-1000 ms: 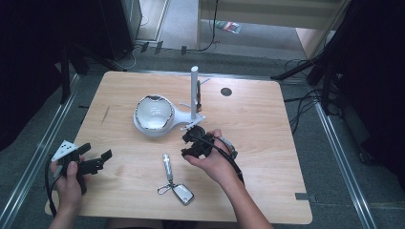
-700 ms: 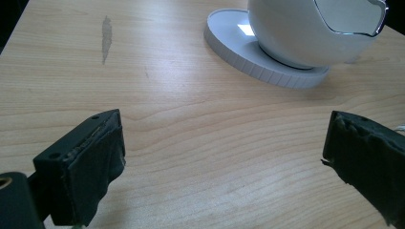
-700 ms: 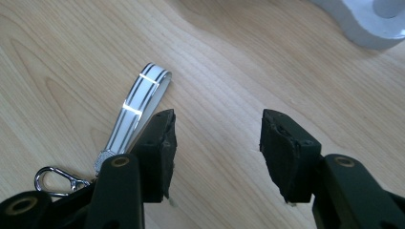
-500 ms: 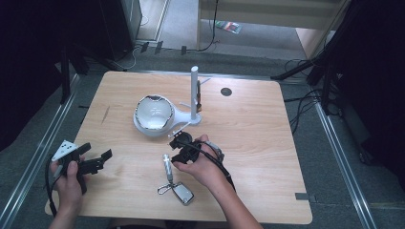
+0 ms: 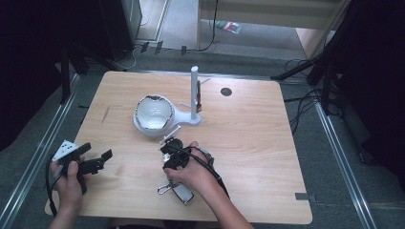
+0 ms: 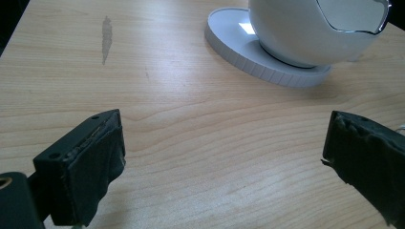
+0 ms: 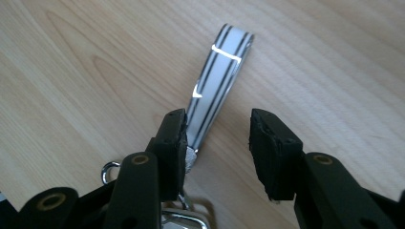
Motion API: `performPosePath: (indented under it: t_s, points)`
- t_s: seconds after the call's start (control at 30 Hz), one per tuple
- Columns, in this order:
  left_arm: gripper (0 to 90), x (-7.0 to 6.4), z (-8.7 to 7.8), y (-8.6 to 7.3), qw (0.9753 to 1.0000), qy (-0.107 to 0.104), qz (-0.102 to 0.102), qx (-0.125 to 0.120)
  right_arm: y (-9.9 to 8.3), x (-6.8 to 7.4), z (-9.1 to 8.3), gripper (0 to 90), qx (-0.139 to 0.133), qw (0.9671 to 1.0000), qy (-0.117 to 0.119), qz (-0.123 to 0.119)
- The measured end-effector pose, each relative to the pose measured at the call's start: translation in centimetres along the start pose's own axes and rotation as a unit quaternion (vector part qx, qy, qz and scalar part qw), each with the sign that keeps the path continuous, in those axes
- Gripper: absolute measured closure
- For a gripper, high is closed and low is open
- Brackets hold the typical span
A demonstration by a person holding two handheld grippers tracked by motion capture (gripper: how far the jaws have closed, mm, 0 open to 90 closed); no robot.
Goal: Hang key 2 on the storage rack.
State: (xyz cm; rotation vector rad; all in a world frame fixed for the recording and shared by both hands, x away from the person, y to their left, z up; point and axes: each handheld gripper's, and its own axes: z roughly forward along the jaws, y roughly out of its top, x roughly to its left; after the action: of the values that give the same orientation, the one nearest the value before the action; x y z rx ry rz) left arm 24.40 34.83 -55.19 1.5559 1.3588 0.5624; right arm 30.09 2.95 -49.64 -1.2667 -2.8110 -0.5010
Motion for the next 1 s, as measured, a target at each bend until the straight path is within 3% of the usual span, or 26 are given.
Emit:
performPosePath:
  t_s: [0.13, 0.27, 0.5, 0.67, 0.83, 1.0]
  points:
    - [1.1, 0.0, 0.0, 0.0, 1.0, -0.001, 0.0, 0.001, 0.1, 0.6, 0.4, 59.5, 0.013, 0.9999, 0.0, 0.004]
    - [1.1, 0.0, 0.0, 0.0, 1.0, -0.001, 0.0, 0.001, 0.1, 1.2, 0.9, 60.4, 0.033, 0.9993, -0.014, 0.007]
    - [1.1, 0.0, 0.0, 0.0, 1.0, -0.001, 0.0, 0.0, 0.0, 2.1, 1.6, 64.4, 0.058, 0.9977, -0.034, -0.008]
    - [1.1, 0.0, 0.0, 0.0, 1.0, -0.001, 0.0, 0.0, -0.1, 2.6, 1.7, 74.3, 0.06, 0.9964, -0.057, -0.019]
    - [1.2, 0.0, 0.0, 0.0, 1.0, -0.001, 0.001, 0.001, -0.2, 3.0, 1.8, 75.8, 0.059, 0.995, -0.074, -0.033]
    - [1.1, 0.0, 0.0, 0.0, 1.0, -0.001, 0.001, 0.0, -0.6, 2.4, 1.7, 75.9, 0.025, 0.9979, -0.055, -0.022]
